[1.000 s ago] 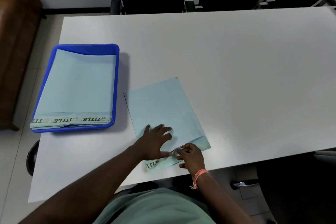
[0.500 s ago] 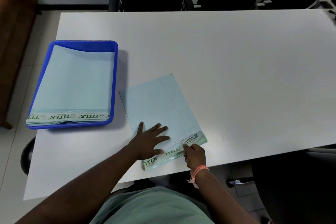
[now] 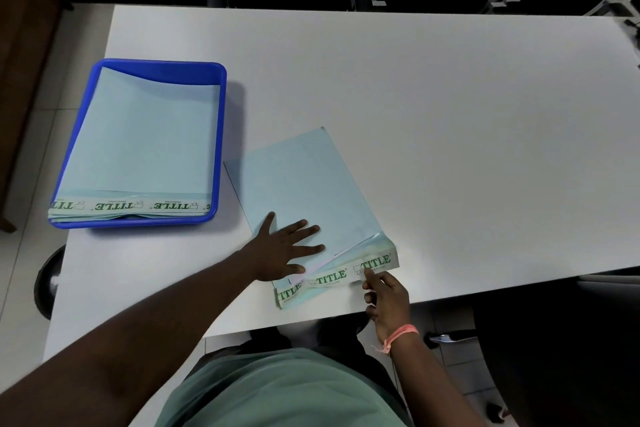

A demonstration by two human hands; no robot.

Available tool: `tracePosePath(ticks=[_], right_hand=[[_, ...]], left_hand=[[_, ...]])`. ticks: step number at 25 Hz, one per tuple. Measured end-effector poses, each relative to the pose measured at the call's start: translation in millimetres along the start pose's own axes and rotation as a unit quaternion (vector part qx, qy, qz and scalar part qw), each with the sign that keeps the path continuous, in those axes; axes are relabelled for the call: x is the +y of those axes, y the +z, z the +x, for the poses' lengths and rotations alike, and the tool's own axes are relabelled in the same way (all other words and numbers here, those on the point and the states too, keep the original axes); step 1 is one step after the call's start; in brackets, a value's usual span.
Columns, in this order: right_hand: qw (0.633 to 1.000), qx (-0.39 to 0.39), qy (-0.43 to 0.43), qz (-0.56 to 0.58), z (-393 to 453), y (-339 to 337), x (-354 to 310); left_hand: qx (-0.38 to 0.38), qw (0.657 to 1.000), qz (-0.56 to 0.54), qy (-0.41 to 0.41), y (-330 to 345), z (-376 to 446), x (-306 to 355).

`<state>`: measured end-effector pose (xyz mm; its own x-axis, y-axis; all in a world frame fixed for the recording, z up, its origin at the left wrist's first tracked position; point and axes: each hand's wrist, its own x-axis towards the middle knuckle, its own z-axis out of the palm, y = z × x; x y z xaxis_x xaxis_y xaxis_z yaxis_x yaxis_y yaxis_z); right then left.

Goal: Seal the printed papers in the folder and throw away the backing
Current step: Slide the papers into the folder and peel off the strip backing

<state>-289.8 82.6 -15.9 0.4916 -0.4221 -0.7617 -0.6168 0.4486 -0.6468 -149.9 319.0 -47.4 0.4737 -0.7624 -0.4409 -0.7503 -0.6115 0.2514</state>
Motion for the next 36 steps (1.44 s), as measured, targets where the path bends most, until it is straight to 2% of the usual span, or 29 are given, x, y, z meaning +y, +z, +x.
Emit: tracePosePath(ticks=[4,6,8,10,12,14,16,17,19,21,24,26,29,31,33,34,36], right_hand=[[0.996,-0.034,-0.049,-0.061,-25,12,-11],[0.979,-0.115,-0.076,-0.149,-50,31,-10],[0.925,-0.280,-0.057,-0.249,-79,57,-8],[0.844,-0.431,-0.020,-0.319,-94,79,-2],[0.801,-0.484,-0.020,-0.352,-92,90,6],[0.799,-0.490,-0.005,-0.348,-89,91,10],[0.832,-0.469,0.041,-0.295,-86,82,5],[0.863,-0.434,0.053,-0.253,-82,76,0],[0.936,-0.321,0.057,-0.136,-65,62,-15],[0.979,-0.198,0.048,-0.013,-33,43,-35],[0.990,-0.059,0.025,0.128,24,-2,-67],[0.983,0.013,-0.011,0.185,60,-33,-84],[0.972,0.056,-0.031,0.226,90,-67,-96],[0.983,0.071,-0.040,0.167,96,-77,-92],[0.987,0.083,-0.132,-0.039,92,-80,-81],[0.960,0.059,-0.204,-0.182,87,-78,-75],[0.856,-0.033,-0.311,-0.411,77,-70,-67]], left_hand=[[-0.009,1.000,0.014,0.018,-8,11,-1],[-0.001,0.999,0.032,0.022,-9,14,1],[0.008,0.999,0.044,0.026,-7,15,-2],[0.014,0.999,0.035,0.034,-5,17,-6],[0.024,0.998,0.036,0.041,-4,20,-9],[0.035,0.997,0.048,0.046,-2,23,-11],[0.041,0.997,0.054,0.049,0,23,-13],[0.057,0.995,0.062,0.051,1,21,-13],[0.103,0.990,0.070,0.062,3,17,-12],[0.156,0.985,0.033,0.066,7,12,-11],[0.197,0.975,-0.076,0.063,8,1,-9],[0.189,0.975,-0.109,0.050,8,-11,-14],[0.176,0.980,-0.091,0.011,8,-31,-8],[0.142,0.986,-0.086,-0.028,13,-46,9],[0.121,0.986,-0.092,-0.074,27,-59,27],[0.133,0.981,-0.110,-0.094,35,-63,33],[0.209,0.955,-0.174,-0.122,46,-66,38]])
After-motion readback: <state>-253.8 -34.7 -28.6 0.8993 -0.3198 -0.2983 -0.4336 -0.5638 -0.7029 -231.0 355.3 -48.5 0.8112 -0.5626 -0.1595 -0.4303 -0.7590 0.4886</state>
